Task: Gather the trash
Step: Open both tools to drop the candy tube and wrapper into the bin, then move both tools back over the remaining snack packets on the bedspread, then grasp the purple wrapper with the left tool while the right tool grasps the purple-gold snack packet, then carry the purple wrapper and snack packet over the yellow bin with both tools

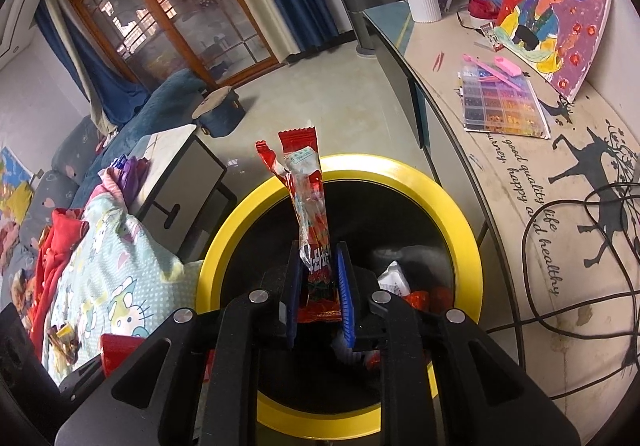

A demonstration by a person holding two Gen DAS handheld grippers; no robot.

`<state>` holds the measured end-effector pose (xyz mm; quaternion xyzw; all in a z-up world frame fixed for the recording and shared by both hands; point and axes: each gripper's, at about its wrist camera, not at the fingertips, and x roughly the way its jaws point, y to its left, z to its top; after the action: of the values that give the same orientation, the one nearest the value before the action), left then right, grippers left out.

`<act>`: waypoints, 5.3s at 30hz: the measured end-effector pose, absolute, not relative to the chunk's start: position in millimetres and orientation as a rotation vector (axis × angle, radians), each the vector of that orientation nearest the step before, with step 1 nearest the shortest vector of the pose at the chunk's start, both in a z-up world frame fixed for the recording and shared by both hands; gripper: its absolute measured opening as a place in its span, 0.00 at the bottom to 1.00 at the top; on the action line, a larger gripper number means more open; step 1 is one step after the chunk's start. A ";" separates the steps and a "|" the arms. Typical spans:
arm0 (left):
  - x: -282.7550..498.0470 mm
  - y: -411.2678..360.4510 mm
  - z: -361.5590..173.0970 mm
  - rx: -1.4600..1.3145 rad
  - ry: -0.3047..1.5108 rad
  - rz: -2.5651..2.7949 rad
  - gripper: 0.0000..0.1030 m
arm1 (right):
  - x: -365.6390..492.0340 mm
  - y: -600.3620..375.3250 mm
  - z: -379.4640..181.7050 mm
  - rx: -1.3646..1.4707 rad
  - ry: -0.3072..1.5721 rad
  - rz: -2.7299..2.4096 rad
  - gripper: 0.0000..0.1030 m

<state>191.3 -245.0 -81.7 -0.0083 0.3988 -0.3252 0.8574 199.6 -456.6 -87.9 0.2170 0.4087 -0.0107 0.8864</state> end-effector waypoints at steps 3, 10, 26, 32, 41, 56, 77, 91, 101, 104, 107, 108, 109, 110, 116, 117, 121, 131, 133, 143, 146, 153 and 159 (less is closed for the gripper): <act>191.4 -247.8 -81.0 -0.016 0.839 -0.679 0.25 | 199.2 -458.6 -88.0 0.458 0.848 -0.026 0.26; 190.8 -241.0 -76.2 -0.025 0.811 -0.656 0.54 | 199.1 -461.2 -85.7 0.457 0.835 -0.038 0.38; 183.0 -183.3 -50.0 -0.117 0.756 -0.508 0.89 | 193.2 -437.4 -59.3 0.374 0.764 -0.030 0.59; 173.8 -157.3 -41.7 -0.131 0.722 -0.447 0.89 | 189.1 -415.1 -47.0 0.327 0.742 0.009 0.61; 162.2 -123.6 -29.2 -0.152 0.664 -0.371 0.89 | 181.7 -374.4 -30.7 0.242 0.717 0.080 0.62; 143.1 -70.2 -17.0 -0.136 0.579 -0.240 0.89 | 160.4 -309.8 -11.6 0.140 0.633 0.198 0.62; 124.6 30.7 -7.2 -0.255 0.505 -0.042 0.89 | 130.9 -206.0 -10.7 -0.034 0.613 0.402 0.66; 121.8 102.9 -10.3 -0.344 0.500 0.131 0.89 | 112.8 -129.2 -16.7 -0.167 0.614 0.576 0.67; 114.5 166.0 -24.9 -0.442 0.517 0.242 0.89 | 117.3 -69.1 -36.4 -0.206 0.689 0.713 0.65; 113.4 181.9 -33.3 -0.477 0.530 0.259 0.89 | 117.2 -51.3 -42.9 -0.226 0.703 0.748 0.61; 113.2 193.3 -41.7 -0.525 0.548 0.253 0.81 | 120.0 -35.7 -48.6 -0.231 0.720 0.770 0.59; 113.2 197.7 -45.4 -0.545 0.557 0.250 0.76 | 123.1 -30.9 -50.3 -0.227 0.728 0.776 0.58; 113.0 200.9 -48.7 -0.560 0.564 0.241 0.72 | 125.3 -26.3 -51.7 -0.222 0.735 0.780 0.57; 113.2 204.3 -51.9 -0.583 0.570 0.228 0.69 | 126.2 -22.3 -52.7 -0.222 0.739 0.781 0.56; 118.3 216.7 -73.6 -0.744 0.604 0.160 0.52 | 140.4 2.9 -59.3 -0.237 0.756 0.787 0.52; 119.7 216.7 -75.3 -0.755 0.606 0.150 0.50 | 142.9 5.4 -60.4 -0.235 0.760 0.788 0.52; 124.4 215.1 -82.3 -0.788 0.621 0.109 0.44 | 153.4 14.9 -66.5 -0.225 0.781 0.780 0.48; 127.8 211.2 -90.5 -0.809 0.662 0.056 0.12 | 152.1 15.5 -82.8 -0.213 0.834 0.797 0.23; 129.6 209.9 -89.6 -0.800 0.667 0.046 0.11 | 150.9 11.7 -84.0 -0.197 0.848 0.798 0.23; 123.9 208.2 -72.0 -0.769 0.627 0.020 0.09 | 141.4 -9.4 -76.8 -0.153 0.853 0.799 0.22; 119.4 210.8 -62.5 -0.761 0.598 0.029 0.09 | 140.8 -15.4 -72.5 -0.144 0.847 0.797 0.21; 108.0 205.9 -35.4 -0.717 0.535 0.014 0.09 | 139.6 -28.7 -61.1 -0.130 0.833 0.799 0.21; 111.9 180.3 -23.2 -0.674 0.533 -0.047 0.09 | 143.5 -42.4 -52.4 -0.111 0.825 0.778 0.20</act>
<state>111.9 180.3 -23.2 -0.3265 0.2584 -0.0230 0.9089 143.5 -42.4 -52.4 -0.0524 0.3903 0.3682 0.8422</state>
